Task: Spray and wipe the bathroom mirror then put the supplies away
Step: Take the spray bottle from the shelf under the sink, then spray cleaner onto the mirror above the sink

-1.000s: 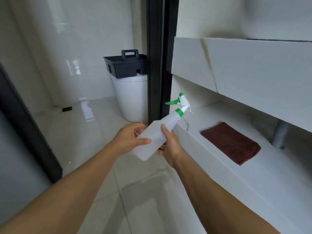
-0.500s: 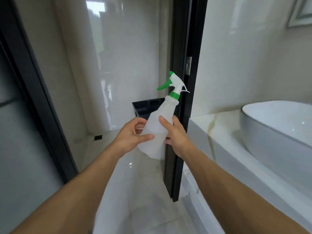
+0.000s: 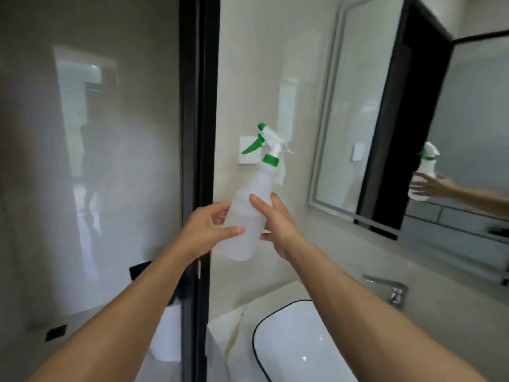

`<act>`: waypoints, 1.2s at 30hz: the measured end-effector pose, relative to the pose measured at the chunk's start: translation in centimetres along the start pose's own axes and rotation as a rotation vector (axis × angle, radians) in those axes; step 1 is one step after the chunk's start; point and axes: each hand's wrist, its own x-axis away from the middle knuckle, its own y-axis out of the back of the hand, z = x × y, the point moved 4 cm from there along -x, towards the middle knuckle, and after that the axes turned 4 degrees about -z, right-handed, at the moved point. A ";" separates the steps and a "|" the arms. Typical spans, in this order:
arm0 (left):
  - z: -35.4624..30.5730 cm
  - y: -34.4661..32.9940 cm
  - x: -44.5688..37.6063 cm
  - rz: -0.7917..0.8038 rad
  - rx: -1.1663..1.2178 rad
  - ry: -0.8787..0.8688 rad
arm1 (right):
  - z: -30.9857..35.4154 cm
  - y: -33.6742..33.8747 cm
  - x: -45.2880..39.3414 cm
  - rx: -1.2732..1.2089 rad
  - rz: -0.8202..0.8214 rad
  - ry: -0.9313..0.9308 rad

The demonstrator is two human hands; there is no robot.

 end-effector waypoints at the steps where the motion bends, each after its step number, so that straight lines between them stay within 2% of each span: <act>1: -2.0 -1.1 -1.0 0.013 0.013 -0.025 | 1.8 1.8 -0.2 0.010 -0.028 0.008; 8: -11.5 -10.9 -5.1 0.162 0.210 -0.117 | 10.3 14.0 1.8 0.082 -0.211 0.059; 18: -16.0 -23.2 -7.2 0.380 0.350 -0.235 | 13.3 25.7 5.9 0.248 -0.438 0.028; 29: -16.3 -29.2 -13.1 0.564 0.466 -0.346 | 15.3 27.9 3.3 0.295 -0.780 0.178; 34: -15.4 -29.8 -13.3 0.590 0.511 -0.341 | 15.3 27.6 2.4 0.348 -0.851 0.221; 36: -14.6 -29.7 -13.4 0.676 0.485 -0.353 | 14.9 27.3 2.1 0.373 -0.857 0.249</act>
